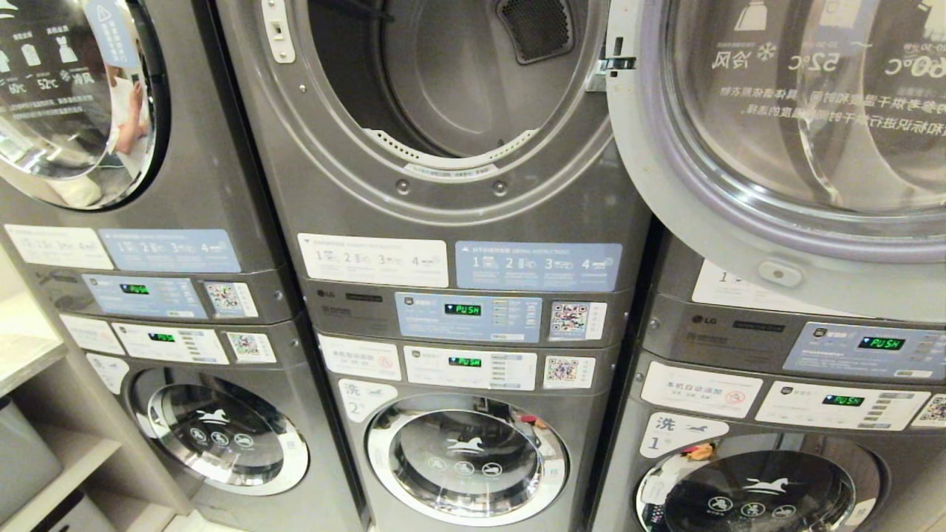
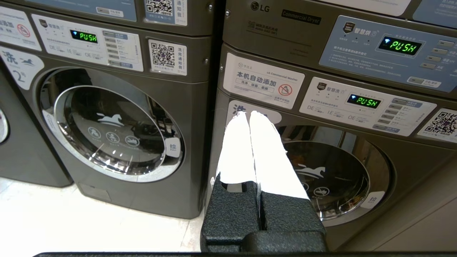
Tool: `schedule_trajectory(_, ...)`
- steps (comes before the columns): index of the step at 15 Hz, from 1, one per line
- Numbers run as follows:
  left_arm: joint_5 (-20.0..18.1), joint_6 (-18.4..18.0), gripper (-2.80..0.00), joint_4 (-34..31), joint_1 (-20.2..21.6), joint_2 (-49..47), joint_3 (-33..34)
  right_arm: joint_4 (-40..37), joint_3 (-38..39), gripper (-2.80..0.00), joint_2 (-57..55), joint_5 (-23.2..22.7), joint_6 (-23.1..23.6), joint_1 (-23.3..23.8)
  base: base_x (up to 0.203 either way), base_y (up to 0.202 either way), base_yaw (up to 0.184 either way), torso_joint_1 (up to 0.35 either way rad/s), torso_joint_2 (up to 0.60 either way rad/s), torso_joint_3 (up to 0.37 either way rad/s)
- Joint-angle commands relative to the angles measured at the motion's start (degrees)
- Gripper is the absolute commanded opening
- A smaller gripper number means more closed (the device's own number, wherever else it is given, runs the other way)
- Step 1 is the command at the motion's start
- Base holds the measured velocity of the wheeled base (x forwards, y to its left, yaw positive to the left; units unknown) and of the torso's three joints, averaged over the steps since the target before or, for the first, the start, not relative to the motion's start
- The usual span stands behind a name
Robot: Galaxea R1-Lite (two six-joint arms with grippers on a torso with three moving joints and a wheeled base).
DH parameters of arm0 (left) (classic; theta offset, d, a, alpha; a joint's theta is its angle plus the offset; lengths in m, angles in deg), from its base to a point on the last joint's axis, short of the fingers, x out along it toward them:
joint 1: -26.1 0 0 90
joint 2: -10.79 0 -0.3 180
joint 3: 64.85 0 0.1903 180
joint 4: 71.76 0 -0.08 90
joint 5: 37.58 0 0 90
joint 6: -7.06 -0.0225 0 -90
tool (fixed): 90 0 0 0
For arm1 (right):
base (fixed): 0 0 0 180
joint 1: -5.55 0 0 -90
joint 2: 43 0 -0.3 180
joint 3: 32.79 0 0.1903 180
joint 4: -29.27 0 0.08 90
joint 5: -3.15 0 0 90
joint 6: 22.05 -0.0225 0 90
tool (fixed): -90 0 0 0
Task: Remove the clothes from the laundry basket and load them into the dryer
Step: Take the clothes out of the basket
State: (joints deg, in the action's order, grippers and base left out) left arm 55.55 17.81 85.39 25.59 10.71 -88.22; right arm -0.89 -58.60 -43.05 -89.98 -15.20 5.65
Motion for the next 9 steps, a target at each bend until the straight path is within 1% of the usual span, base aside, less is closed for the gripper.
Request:
schedule_trajectory(1,0.03,0.06,-2.80,0.02,-0.02,0.07,1.13,0.02,0.06,-2.80,0.05,-0.04,-0.08,-0.01,0.000,0.000,0.000,0.000,0.00,0.000)
schedule_trajectory(8,0.12,0.32,-2.80,0.09,0.07,0.07,1.14,0.02,0.06,-2.80,0.05,0.14,-0.35,-0.01,0.000,0.000,0.000,0.000,0.00,0.000)
schedule_trajectory(9,0.12,0.23,-2.80,0.09,-0.01,0.07,1.14,0.02,-0.01,-2.80,0.05,0.19,-0.50,-0.01,0.000,0.000,0.000,-0.051,0.14,0.061)
